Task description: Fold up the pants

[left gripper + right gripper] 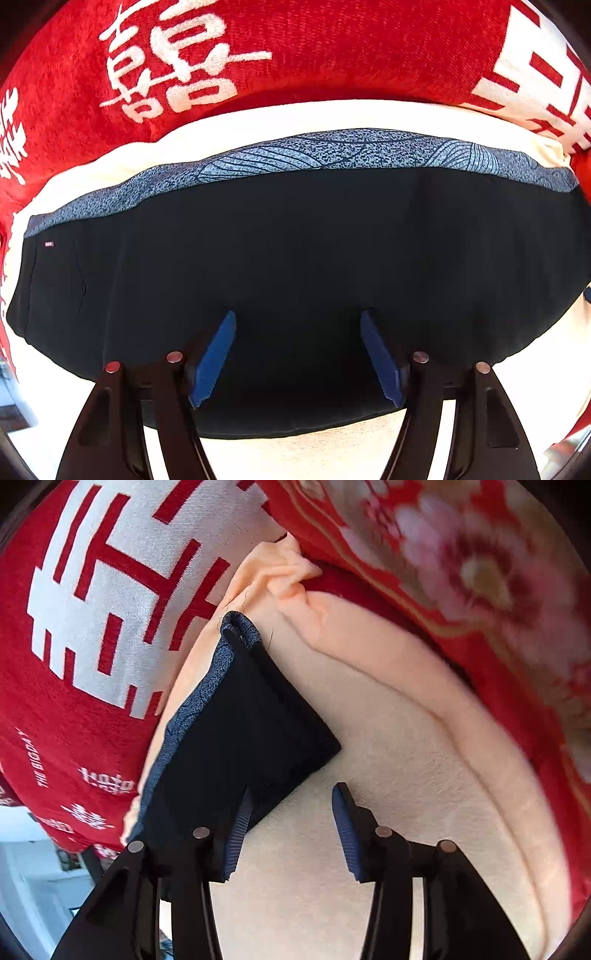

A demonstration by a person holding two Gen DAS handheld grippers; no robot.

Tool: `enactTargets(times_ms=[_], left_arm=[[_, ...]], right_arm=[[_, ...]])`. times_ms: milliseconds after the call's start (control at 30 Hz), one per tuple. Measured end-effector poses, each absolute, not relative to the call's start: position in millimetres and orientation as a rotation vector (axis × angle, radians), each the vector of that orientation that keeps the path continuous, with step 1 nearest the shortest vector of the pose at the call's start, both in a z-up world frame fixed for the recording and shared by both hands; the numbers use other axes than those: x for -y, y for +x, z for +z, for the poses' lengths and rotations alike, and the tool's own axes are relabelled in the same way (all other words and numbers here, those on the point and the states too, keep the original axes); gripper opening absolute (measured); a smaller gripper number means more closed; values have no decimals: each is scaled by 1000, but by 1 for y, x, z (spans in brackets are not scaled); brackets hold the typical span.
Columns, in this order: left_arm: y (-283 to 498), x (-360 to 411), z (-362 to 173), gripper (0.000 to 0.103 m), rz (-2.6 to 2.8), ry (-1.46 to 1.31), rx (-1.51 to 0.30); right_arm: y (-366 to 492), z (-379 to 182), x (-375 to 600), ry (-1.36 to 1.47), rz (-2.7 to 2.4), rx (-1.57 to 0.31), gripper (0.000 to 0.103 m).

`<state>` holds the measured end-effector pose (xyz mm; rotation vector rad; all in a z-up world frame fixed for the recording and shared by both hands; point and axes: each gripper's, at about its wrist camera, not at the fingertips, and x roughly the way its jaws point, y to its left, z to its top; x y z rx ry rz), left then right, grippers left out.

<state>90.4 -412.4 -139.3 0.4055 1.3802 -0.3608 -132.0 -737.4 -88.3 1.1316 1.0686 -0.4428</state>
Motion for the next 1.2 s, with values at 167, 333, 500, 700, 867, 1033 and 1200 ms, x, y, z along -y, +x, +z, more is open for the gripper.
enactTargets(times_ms=[167,333,500,700,867,1033,1200], left_arm=[[91,414,-143,72,-353,393,-1381],[82,416,-140,72,-357,390,-1384],[89,413,-134,75,-335,391,-1399],[111,448,-112,75,-418,390,-1284],[135,497,-147,75,-424,383,-1277],[155,492,-167,94,-397,339,-1271],[159,451,-150,94,-344,335,-1310]], right_arm=[[-119,-99,745,1221,-463,-954,18],[-111,-62,739,954,-459,-1034,19],[-126,-68,748,945,-540,-1130,37],[-70,-17,706,617,-358,-1125,37],[10,-72,695,527,-274,-1219,37],[21,-97,711,386,-359,-1253,26],[-1,-80,724,579,-409,-1252,35]])
